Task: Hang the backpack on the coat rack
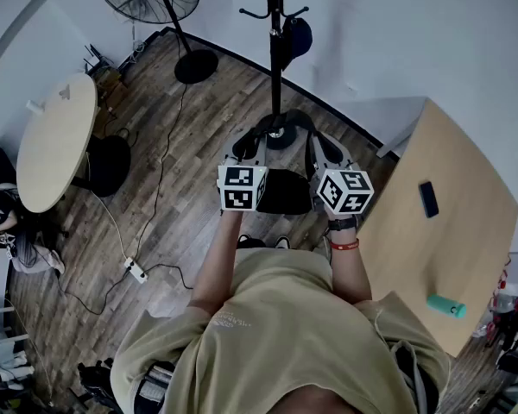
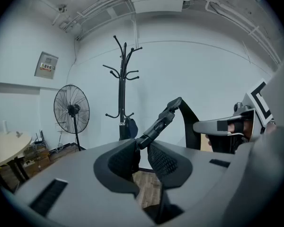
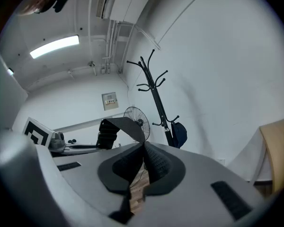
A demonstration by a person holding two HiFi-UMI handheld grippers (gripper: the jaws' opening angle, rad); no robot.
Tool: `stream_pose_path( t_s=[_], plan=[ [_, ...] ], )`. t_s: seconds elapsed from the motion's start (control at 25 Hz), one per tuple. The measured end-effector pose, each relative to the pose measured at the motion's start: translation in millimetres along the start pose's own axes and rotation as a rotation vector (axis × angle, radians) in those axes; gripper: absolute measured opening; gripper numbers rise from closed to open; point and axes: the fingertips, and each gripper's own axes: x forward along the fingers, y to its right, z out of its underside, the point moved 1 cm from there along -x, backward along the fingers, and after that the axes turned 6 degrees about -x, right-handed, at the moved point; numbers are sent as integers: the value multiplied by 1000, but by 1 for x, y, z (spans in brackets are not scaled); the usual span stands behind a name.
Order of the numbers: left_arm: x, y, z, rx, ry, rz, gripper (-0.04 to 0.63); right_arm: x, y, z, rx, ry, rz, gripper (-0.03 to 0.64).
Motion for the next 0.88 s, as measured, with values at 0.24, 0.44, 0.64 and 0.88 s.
stream_pose_path(
  t_s=[0.24,0.44,0.64,0.88],
  plan=[
    [17,-1,9,-56,-30,18,89,15,8,10,-6,-21,8,18],
    [47,-7,25,-69,-65,47,89,40,28,27,60,-38,56,18],
    [92,-22,26,-105,-75,74,89,81,47,29,56,-70,78,18],
    [146,-52,-4,-122,-61,81,89,144,69,-2,32,-81,81,18]
  ],
)
